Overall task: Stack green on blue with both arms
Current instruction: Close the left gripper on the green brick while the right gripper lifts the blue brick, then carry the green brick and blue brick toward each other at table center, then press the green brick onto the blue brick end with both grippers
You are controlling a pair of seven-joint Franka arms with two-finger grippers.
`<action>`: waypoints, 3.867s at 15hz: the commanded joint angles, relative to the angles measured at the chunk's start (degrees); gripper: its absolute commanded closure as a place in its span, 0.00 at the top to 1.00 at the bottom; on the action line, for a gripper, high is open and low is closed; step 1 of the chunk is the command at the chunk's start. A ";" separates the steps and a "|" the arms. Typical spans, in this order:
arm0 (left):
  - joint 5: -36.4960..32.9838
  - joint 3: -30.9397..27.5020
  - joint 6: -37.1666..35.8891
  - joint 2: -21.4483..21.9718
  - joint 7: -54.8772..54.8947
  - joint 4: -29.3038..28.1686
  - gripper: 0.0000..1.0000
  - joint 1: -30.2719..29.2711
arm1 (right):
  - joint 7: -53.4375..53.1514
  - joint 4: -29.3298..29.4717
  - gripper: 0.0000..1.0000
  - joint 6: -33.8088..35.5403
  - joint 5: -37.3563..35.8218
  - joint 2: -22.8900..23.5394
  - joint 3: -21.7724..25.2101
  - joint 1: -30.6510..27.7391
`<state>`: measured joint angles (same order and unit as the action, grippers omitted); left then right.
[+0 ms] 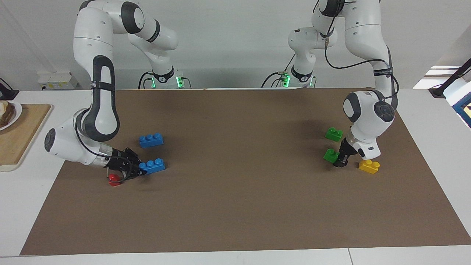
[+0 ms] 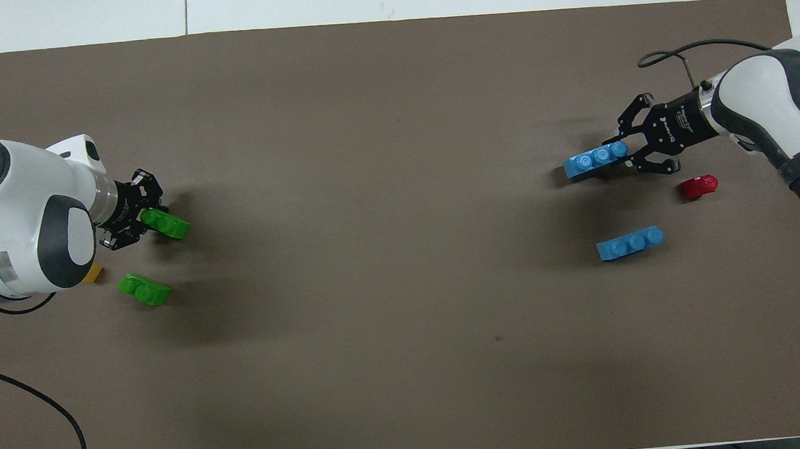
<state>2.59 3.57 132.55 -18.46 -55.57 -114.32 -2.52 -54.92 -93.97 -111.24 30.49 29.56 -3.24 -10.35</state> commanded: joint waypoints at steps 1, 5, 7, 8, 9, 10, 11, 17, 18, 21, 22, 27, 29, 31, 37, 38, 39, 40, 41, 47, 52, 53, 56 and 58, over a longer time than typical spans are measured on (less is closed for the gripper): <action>1.10 0.12 1.05 0.01 1.17 -0.38 0.00 -0.30 | -6.67 3.43 0.00 0.50 1.15 -1.69 -1.06 3.13; 1.10 0.12 -4.03 1.67 -0.23 2.60 0.00 0.58 | -22.48 4.85 0.00 -2.04 2.29 -3.89 -3.52 9.73; 1.10 0.12 -7.73 3.34 -3.29 4.88 0.00 1.11 | -25.83 3.80 0.00 -4.67 4.83 -4.60 -4.05 13.93; 1.10 0.21 -8.53 4.22 -6.53 5.50 0.00 1.81 | -27.85 1.96 0.00 -7.64 5.97 -5.04 -4.05 16.66; 1.10 0.12 -9.06 5.01 -9.70 5.77 0.00 2.69 | -30.31 -1.10 0.00 -12.98 6.94 -6.00 -4.05 19.64; 1.10 0.12 -9.15 5.45 -13.12 5.95 0.00 4.09 | -31.98 -5.66 0.00 -19.56 8.26 -7.14 -4.05 23.41; 1.10 0.12 -9.33 5.72 -17.25 6.64 0.00 5.41 | -32.09 -9.36 0.00 -25.54 10.62 -7.85 -4.05 26.32; 0.40 0.12 -12.50 6.95 -38.18 8.94 0.00 14.98 | -32.17 -14.13 0.00 -33.15 13.63 -7.15 -4.05 31.36; 0.39 0.12 -11.97 7.04 -40.47 8.59 0.00 16.91 | -32.35 -14.57 0.00 -33.34 13.63 -7.06 -4.05 31.36; -0.30 0.12 -11.79 7.12 -48.11 8.50 0.00 22.01 | -32.35 -17.03 0.00 -33.34 13.72 -7.50 -4.05 31.27; -1.79 0.12 -11.70 7.21 -50.75 8.50 0.00 23.25 | -32.35 -17.39 0.00 -33.34 13.72 -7.59 -4.05 31.27; -4.96 0.12 -9.78 7.48 -59.98 7.36 0.00 29.31 | -32.79 -17.39 0.00 -33.34 13.72 -7.24 -4.05 31.27; -5.67 0.12 -8.02 7.39 -62.28 6.39 0.00 31.51 | -33.67 -17.65 0.00 -33.51 13.72 -7.33 -4.05 31.36; -6.63 0.12 -6.61 6.69 -64.30 6.04 0.00 32.75 | -33.84 -17.83 0.00 -33.69 13.72 -7.33 -4.05 31.45; -9.01 0.12 -1.60 4.14 -68.70 5.77 0.00 34.42 | -33.67 -18.88 0.00 -36.41 13.72 -6.89 -4.05 32.94; -9.44 0.12 -1.07 2.92 -68.88 6.03 0.00 34.42 | -33.67 -19.15 0.00 -36.50 13.72 -6.97 -4.05 32.94; -9.62 0.12 -0.89 2.38 -69.05 6.04 0.00 34.42 | -33.58 -19.41 0.00 -36.59 13.72 -6.97 -4.05 32.94; -9.80 0.12 -0.98 2.29 -68.88 6.04 0.00 34.42 | -33.58 -19.50 0.00 -36.59 13.72 -6.97 -4.05 32.94; -10.50 0.12 -1.07 2.29 -68.79 6.30 0.00 34.25 | -33.50 -19.50 0.00 -36.59 13.72 -6.97 -4.05 32.94; -11.38 0.12 2.09 1.24 -68.44 5.95 0.00 34.42 | -33.32 -20.11 0.00 -38.00 13.72 -6.80 -4.05 33.91; -11.29 0.29 2.10 0.44 -66.68 5.51 0.00 34.51 | -33.06 -20.47 0.00 -38.96 13.72 -6.36 -4.05 33.91; -11.29 0.29 2.01 0.44 -66.60 5.42 0.00 34.51 | -33.05 -20.55 0.00 -39.05 13.72 -6.36 -4.05 33.91; -11.21 0.47 2.45 0.18 -66.51 5.16 0.00 34.51 | -33.05 -20.64 0.00 -39.05 13.72 -6.36 -4.05 33.91; -11.03 0.64 2.71 -0.87 -66.51 5.25 0.00 35.12 | -33.05 -20.64 0.00 -39.14 13.72 -6.36 -4.05 33.91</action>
<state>-7.70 4.63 133.88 -17.86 -122.37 -108.24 31.26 -88.26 -112.59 -148.43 42.78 23.88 -7.31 23.15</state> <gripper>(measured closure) 0.652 0.656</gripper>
